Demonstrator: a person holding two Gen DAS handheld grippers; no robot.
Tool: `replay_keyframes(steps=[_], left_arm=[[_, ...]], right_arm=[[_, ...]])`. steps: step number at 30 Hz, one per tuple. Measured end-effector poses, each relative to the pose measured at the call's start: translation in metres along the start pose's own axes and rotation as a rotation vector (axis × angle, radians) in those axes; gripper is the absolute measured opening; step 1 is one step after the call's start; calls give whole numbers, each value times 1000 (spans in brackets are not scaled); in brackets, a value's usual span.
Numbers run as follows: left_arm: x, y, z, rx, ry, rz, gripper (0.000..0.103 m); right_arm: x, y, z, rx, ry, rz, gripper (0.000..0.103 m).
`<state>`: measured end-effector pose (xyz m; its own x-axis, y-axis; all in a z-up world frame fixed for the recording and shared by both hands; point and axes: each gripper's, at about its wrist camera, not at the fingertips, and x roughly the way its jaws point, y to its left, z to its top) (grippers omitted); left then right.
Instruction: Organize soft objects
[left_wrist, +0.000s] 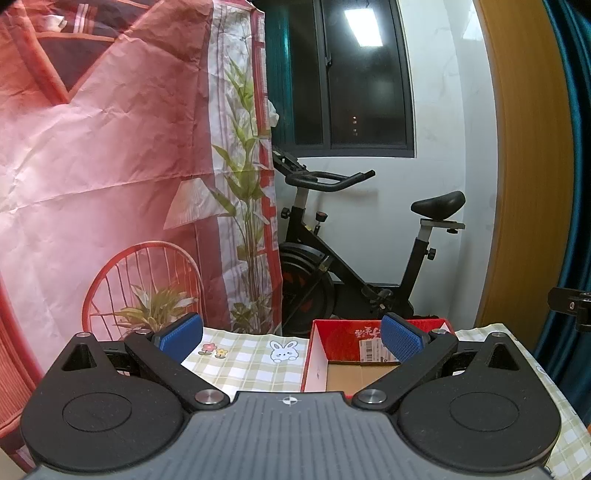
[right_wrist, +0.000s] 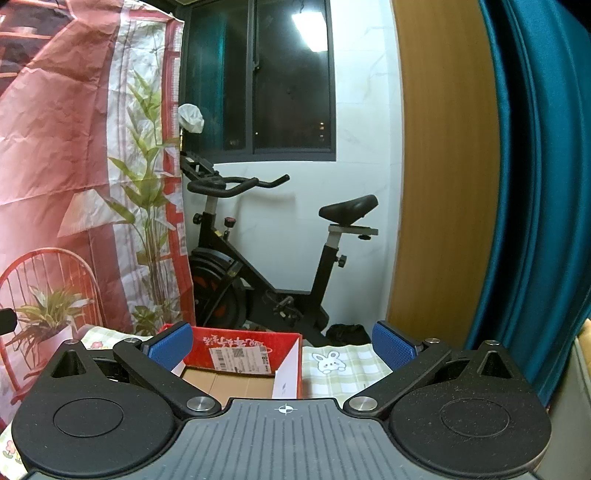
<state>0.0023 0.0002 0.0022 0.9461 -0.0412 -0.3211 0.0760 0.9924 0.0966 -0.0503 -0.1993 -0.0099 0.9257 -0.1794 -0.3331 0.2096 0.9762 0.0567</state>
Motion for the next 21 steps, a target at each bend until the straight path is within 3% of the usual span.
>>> replay_keyframes(steps=[21], left_arm=[[-1,2,0,-7,5,-2,103]], right_arm=[[-7,0,10,1,-6,3,103]])
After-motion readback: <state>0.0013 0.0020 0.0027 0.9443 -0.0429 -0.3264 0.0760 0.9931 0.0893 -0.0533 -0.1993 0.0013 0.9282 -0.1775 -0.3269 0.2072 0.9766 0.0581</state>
